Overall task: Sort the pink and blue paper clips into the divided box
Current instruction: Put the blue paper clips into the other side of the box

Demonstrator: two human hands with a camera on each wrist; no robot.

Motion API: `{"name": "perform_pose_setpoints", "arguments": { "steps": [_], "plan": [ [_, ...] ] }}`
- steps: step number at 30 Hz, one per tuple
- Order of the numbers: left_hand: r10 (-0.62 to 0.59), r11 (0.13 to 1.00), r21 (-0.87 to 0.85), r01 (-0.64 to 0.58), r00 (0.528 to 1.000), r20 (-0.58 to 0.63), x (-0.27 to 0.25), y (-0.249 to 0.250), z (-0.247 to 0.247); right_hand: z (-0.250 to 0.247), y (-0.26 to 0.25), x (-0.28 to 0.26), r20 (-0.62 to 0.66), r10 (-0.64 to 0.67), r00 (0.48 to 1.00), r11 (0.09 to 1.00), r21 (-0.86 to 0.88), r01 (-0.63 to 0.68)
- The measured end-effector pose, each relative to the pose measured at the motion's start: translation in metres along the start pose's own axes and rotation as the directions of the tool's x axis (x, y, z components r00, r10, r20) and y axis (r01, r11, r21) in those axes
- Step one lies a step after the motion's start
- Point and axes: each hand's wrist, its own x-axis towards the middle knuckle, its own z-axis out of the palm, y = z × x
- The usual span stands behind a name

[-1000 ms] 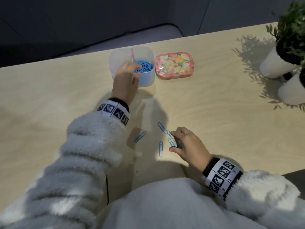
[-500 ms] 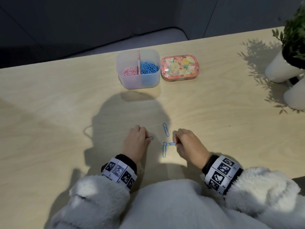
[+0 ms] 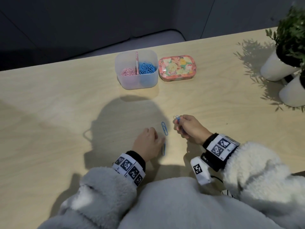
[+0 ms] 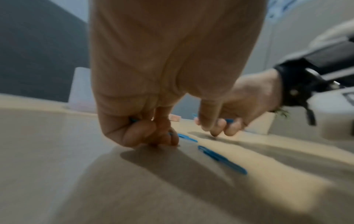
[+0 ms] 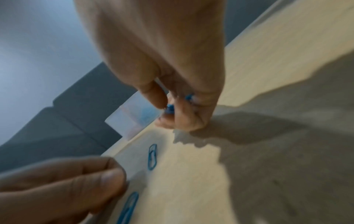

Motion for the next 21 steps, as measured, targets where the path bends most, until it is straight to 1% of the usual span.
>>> {"name": "perform_pose_setpoints", "arguments": {
  "steps": [1,2,3,4,6,7,8,9,10,12,14,15,16,18,19,21],
  "plan": [
    [0.011,0.996,0.087,-0.011,1.0,0.005,-0.001,0.003,0.002,0.005,-0.003,0.001,-0.031,-0.03,0.999,0.998,-0.064,0.028],
    [0.035,0.986,0.161,-0.036,0.999,0.007,0.0,0.004,0.004,0.009,-0.005,0.001,-0.053,-0.082,0.995,0.982,-0.173,0.072],
    [0.053,0.978,0.204,-0.054,0.999,0.009,0.001,0.004,0.004,0.013,-0.005,0.002,-0.067,-0.135,0.989,0.944,-0.311,0.108],
    [0.06,0.972,0.228,-0.061,0.998,0.011,0.002,0.002,0.003,0.016,-0.004,0.002,-0.078,-0.165,0.983,0.885,-0.451,0.113],
    [0.063,0.964,0.259,-0.062,0.998,0.001,0.004,-0.003,-0.001,0.024,-0.002,0.002,-0.101,-0.232,0.967,0.724,-0.682,0.102],
    [0.06,0.965,0.258,-0.057,0.998,-0.004,0.005,-0.008,-0.002,0.028,-0.001,0.002,-0.093,-0.289,0.953,0.644,-0.755,0.122],
    [0.059,0.968,0.243,-0.056,0.998,-0.004,0.006,-0.011,-0.004,0.032,-0.002,0.002,-0.065,-0.34,0.938,0.584,-0.797,0.156],
    [0.061,0.974,0.217,-0.061,0.998,0.005,0.007,-0.014,-0.006,0.035,-0.002,0.002,-0.026,-0.374,0.927,0.543,-0.816,0.196],
    [0.063,0.98,0.188,-0.065,0.998,0.019,0.007,-0.016,-0.008,0.037,-0.002,0.002,0.013,-0.388,0.922,0.526,-0.818,0.233],
    [0.052,0.989,0.139,-0.058,0.998,0.042,0.01,-0.015,-0.016,0.038,-0.002,0.007,0.054,-0.361,0.931,0.544,-0.798,0.257],
    [0.047,0.995,0.09,-0.047,0.999,0.01,0.019,-0.008,-0.031,0.035,-0.003,0.01,0.076,-0.317,0.946,0.576,-0.777,0.255],
    [0.055,0.996,0.066,-0.053,0.998,-0.034,0.026,-0.003,-0.042,0.033,-0.004,0.01,0.116,-0.309,0.944,0.568,-0.773,0.281],
    [0.076,0.996,0.049,-0.072,0.993,-0.091,0.035,0.002,-0.055,0.031,-0.004,0.009,0.176,-0.305,0.936,0.539,-0.778,0.322],
    [0.166,0.986,0.043,-0.161,0.96,-0.223,0.057,0.015,-0.08,0.027,-0.004,0.007,0.29,-0.293,0.911,0.457,-0.795,0.4],
    [0.209,0.978,0.055,-0.201,0.937,-0.28,0.069,0.022,-0.091,0.024,-0.004,0.006,0.326,-0.295,0.898,0.437,-0.79,0.431],
    [0.244,0.97,0.096,-0.225,0.896,-0.37,0.093,0.038,-0.113,0.018,-0.004,0.006,0.37,-0.315,0.874,0.459,-0.746,0.482]
  ]
}}
